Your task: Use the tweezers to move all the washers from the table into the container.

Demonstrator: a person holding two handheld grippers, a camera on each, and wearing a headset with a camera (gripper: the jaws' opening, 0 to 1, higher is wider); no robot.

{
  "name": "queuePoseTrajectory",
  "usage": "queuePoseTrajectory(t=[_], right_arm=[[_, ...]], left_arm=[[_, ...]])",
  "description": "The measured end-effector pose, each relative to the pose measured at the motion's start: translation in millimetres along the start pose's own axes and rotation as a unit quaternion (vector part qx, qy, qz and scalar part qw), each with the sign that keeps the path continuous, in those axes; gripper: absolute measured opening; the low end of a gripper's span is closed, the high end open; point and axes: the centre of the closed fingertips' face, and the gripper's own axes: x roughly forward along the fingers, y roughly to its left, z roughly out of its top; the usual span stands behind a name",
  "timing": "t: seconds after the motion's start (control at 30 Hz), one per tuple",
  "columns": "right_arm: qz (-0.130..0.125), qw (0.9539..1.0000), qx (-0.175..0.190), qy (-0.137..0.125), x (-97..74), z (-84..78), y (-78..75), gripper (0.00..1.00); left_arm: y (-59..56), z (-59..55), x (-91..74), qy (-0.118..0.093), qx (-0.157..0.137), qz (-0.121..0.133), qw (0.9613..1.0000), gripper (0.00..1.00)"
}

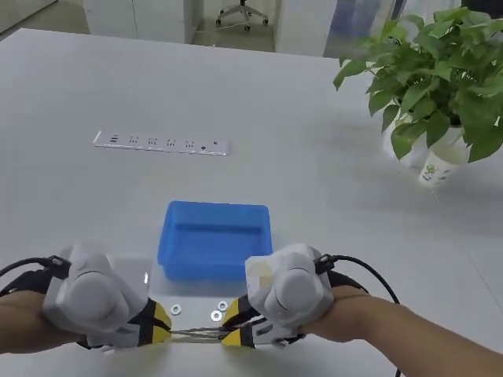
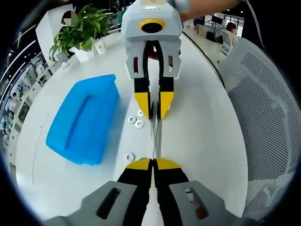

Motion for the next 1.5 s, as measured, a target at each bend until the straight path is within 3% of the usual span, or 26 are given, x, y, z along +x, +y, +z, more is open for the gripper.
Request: queuePoseTrajectory(t=[0.37,0.67,1.1,1.5], right_arm=[[-0.002,1.0,-0.006,0.007,-0.1,-0.8,0.9,0.13],[-0.01,0.9999,-0.007,0.01,-0.9,-1.7,-0.3,0.12],[-0.029,0.9996,0.003,-0.003,-6.7,5.0,-6.0,0.12],[-0.048,0.9985,0.009,-0.024,-11.4,19.5,-15.0,0.11]], left_arm=[[3.1,11.6,-13.4,-0.006,-0.002,0.006,1.0,0.06],[4.8,28.7,-24.8,-0.018,0.006,0.009,0.9998,0.06],[8.6,46.7,-38.4,-0.023,0.031,0.01,0.9992,0.06],[14.2,67.8,-57.0,-0.041,0.051,0.018,0.9977,0.05]])
